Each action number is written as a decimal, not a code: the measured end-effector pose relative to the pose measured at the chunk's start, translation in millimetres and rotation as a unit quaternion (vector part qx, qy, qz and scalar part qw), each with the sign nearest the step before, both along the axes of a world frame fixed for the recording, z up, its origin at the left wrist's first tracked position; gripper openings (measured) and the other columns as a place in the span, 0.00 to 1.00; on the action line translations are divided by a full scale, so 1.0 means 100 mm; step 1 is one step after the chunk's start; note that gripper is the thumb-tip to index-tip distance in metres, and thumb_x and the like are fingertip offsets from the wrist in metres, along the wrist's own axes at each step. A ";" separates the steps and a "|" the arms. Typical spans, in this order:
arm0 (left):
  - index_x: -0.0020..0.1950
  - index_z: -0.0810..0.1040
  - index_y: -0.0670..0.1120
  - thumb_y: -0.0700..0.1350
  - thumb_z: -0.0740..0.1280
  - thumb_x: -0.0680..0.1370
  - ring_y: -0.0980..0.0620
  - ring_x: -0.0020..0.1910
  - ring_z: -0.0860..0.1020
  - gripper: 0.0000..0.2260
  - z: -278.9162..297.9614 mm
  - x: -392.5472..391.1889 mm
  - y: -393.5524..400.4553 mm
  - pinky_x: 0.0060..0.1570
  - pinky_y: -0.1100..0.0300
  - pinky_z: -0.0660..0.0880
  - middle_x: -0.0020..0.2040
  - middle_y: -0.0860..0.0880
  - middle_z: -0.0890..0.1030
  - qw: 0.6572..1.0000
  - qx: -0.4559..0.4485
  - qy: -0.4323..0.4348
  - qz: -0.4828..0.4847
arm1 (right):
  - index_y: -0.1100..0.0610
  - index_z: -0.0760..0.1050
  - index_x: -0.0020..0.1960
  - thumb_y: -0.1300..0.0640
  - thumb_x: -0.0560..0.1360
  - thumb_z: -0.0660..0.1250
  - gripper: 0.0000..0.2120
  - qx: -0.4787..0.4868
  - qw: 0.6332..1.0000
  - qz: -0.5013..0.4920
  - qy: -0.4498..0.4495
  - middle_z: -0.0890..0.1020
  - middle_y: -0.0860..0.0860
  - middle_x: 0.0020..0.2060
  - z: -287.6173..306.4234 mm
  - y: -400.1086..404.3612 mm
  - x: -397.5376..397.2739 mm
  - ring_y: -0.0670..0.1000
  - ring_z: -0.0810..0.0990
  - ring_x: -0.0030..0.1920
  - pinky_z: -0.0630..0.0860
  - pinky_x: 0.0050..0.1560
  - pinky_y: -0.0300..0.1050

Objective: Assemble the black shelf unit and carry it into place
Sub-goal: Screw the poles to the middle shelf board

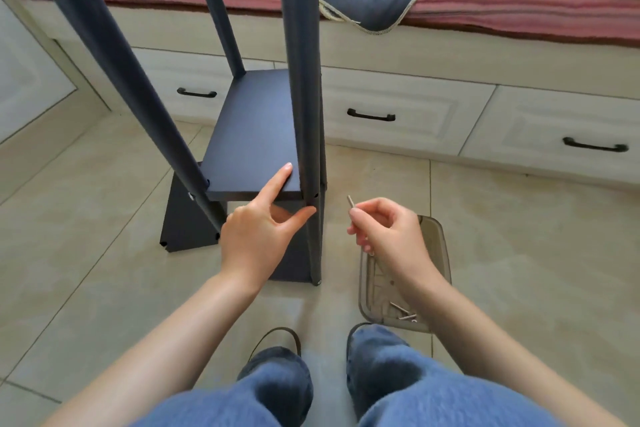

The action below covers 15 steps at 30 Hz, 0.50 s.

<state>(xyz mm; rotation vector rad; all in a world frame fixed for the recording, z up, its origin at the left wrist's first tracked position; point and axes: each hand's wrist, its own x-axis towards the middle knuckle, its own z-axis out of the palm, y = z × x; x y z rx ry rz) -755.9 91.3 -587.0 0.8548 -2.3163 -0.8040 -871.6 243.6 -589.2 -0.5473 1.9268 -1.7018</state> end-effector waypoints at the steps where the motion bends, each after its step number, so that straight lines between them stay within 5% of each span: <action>1: 0.76 0.68 0.60 0.60 0.73 0.74 0.49 0.42 0.83 0.32 0.02 0.01 -0.01 0.47 0.48 0.81 0.39 0.53 0.85 1.000 -0.011 -0.018 -0.002 | 0.57 0.80 0.46 0.58 0.78 0.68 0.04 -0.008 1.000 0.018 0.007 0.84 0.50 0.33 0.13 -0.03 0.08 0.41 0.78 0.31 0.73 0.31 0.33; 8: 0.79 0.60 0.63 0.62 0.68 0.77 0.47 0.44 0.83 0.32 0.04 0.03 -0.04 0.47 0.49 0.80 0.42 0.51 0.85 0.996 -0.036 -0.078 0.002 | 0.57 0.81 0.44 0.58 0.77 0.68 0.05 0.064 0.997 0.023 0.049 0.84 0.50 0.31 0.42 -0.16 0.25 0.39 0.75 0.28 0.72 0.38 0.41; 15: 0.79 0.61 0.62 0.60 0.67 0.79 0.47 0.40 0.82 0.30 0.00 0.05 -0.05 0.42 0.51 0.80 0.38 0.51 0.84 0.997 -0.047 -0.060 -0.006 | 0.57 0.81 0.43 0.58 0.77 0.68 0.05 0.100 0.992 0.025 0.067 0.84 0.50 0.31 0.41 -0.27 0.23 0.43 0.74 0.27 0.72 0.34 0.42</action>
